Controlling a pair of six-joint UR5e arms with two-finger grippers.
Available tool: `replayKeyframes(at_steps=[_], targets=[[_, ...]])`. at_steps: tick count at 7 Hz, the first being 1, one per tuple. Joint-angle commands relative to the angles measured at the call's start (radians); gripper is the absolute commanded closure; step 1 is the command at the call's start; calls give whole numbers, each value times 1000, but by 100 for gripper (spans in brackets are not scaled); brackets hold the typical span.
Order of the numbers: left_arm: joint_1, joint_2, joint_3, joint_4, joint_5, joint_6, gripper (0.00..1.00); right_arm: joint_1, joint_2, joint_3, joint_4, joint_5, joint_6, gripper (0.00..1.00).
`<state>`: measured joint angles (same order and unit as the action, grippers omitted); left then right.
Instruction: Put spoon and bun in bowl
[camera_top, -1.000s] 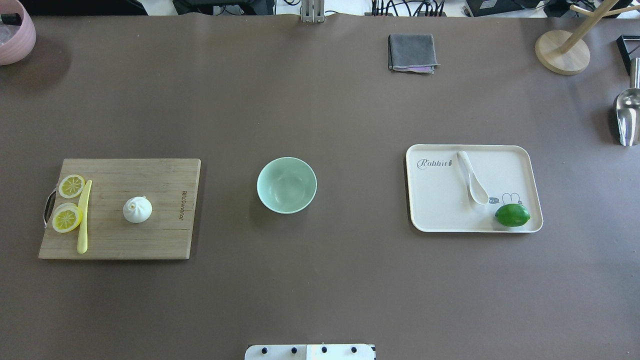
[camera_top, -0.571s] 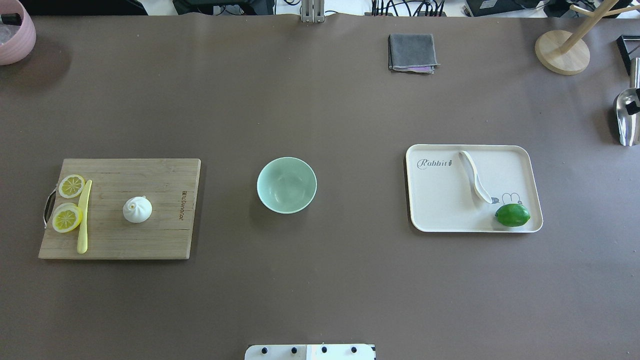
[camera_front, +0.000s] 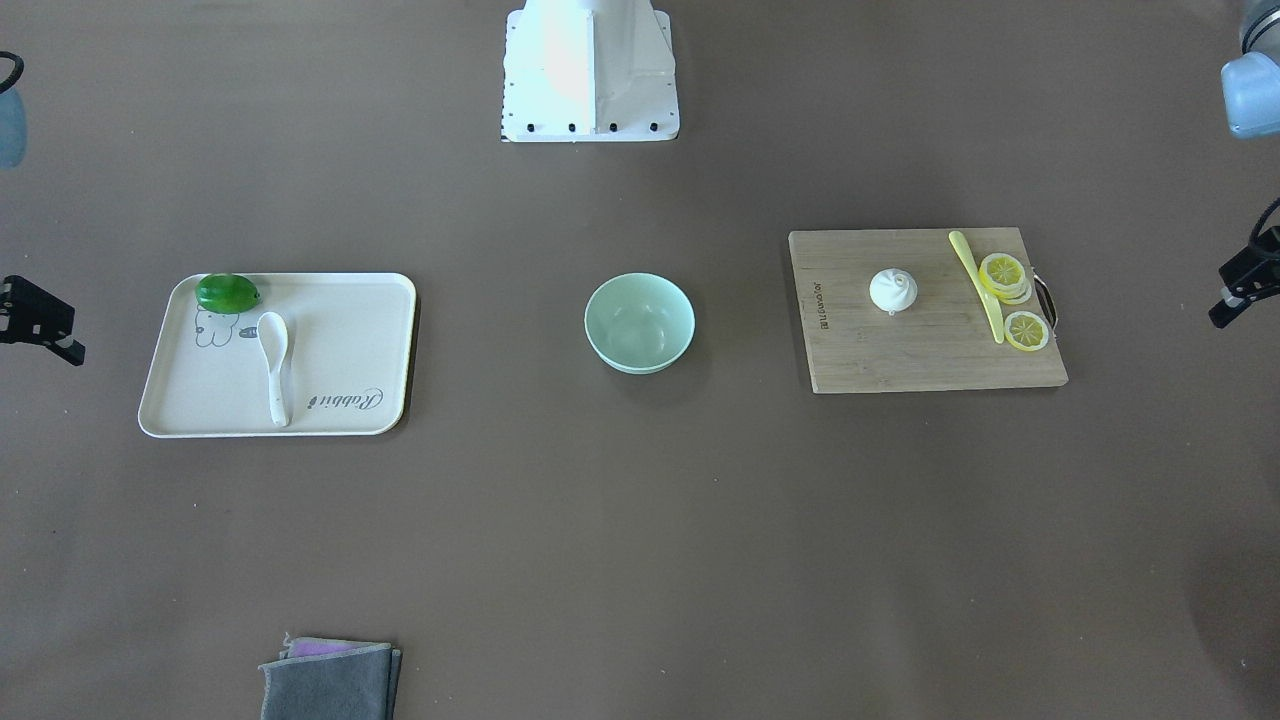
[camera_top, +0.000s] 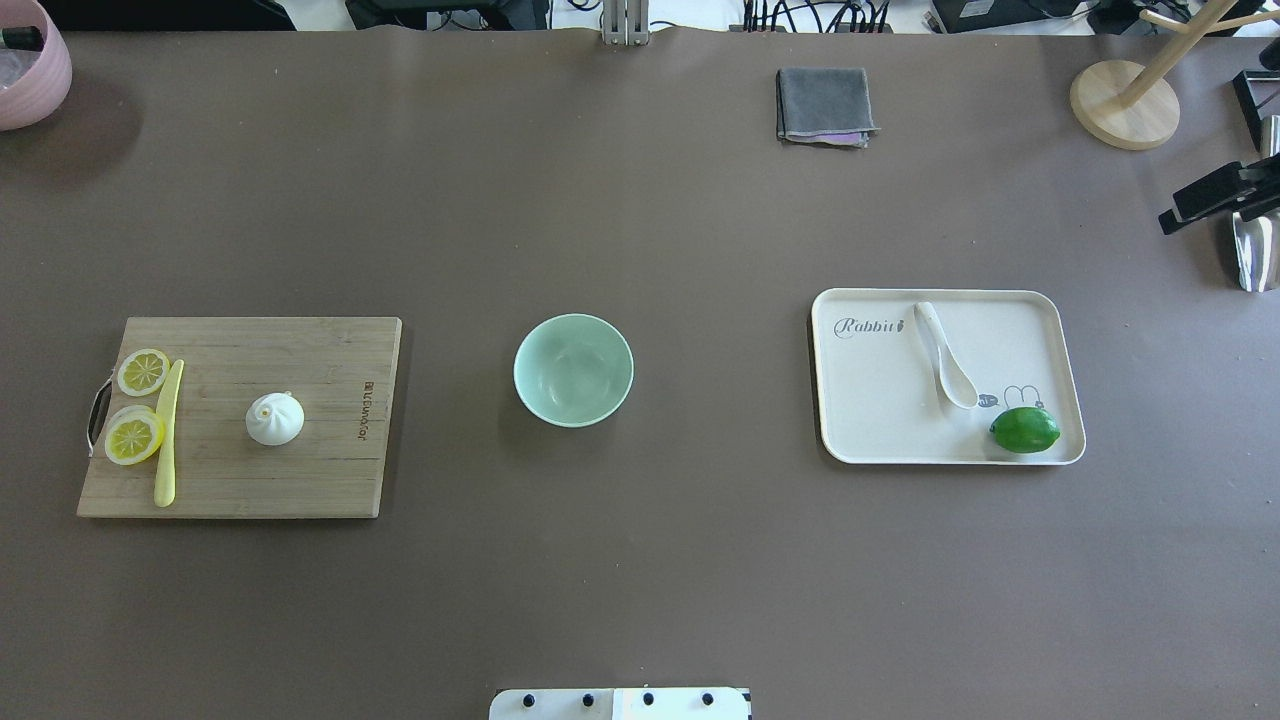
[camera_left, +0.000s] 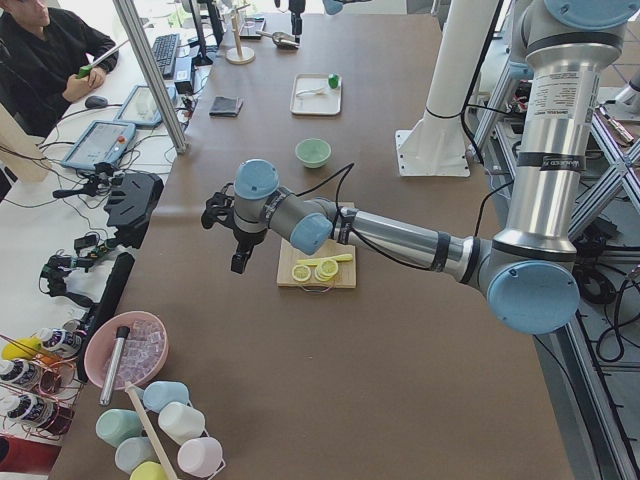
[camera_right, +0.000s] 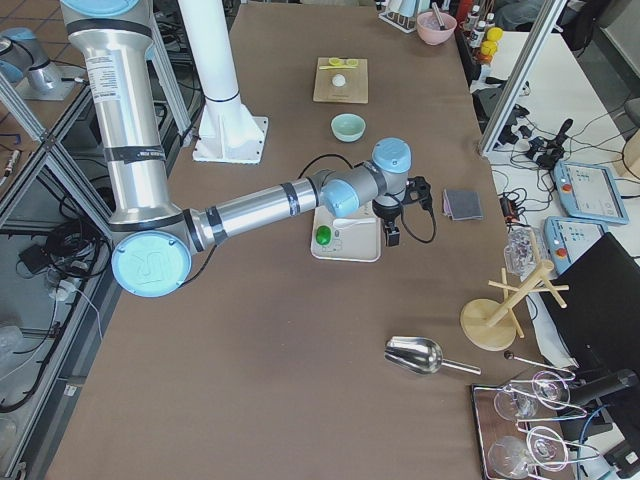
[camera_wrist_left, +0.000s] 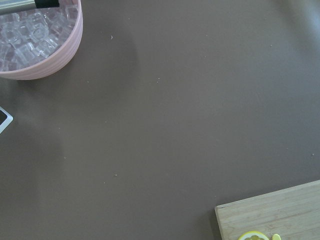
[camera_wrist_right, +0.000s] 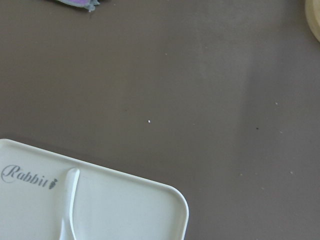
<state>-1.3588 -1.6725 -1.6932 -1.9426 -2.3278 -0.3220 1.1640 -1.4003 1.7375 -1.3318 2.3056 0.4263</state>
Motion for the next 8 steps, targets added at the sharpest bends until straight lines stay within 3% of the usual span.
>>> replayKeyframes(at_steps=[1,3,5,8], targets=[[46,-27,65,-35,24,-15,2,-119,63,-15,31,-59,104,0],[62,-27,69,-56,30,-19,2,-225,87,-33,71,-147,248,0],[101,-45,67,-55,30,-25,2,-266,139,-113,72,-155,270,0],[159,-84,69,-56,30,-98,2,-319,130,-127,71,-153,270,1]])
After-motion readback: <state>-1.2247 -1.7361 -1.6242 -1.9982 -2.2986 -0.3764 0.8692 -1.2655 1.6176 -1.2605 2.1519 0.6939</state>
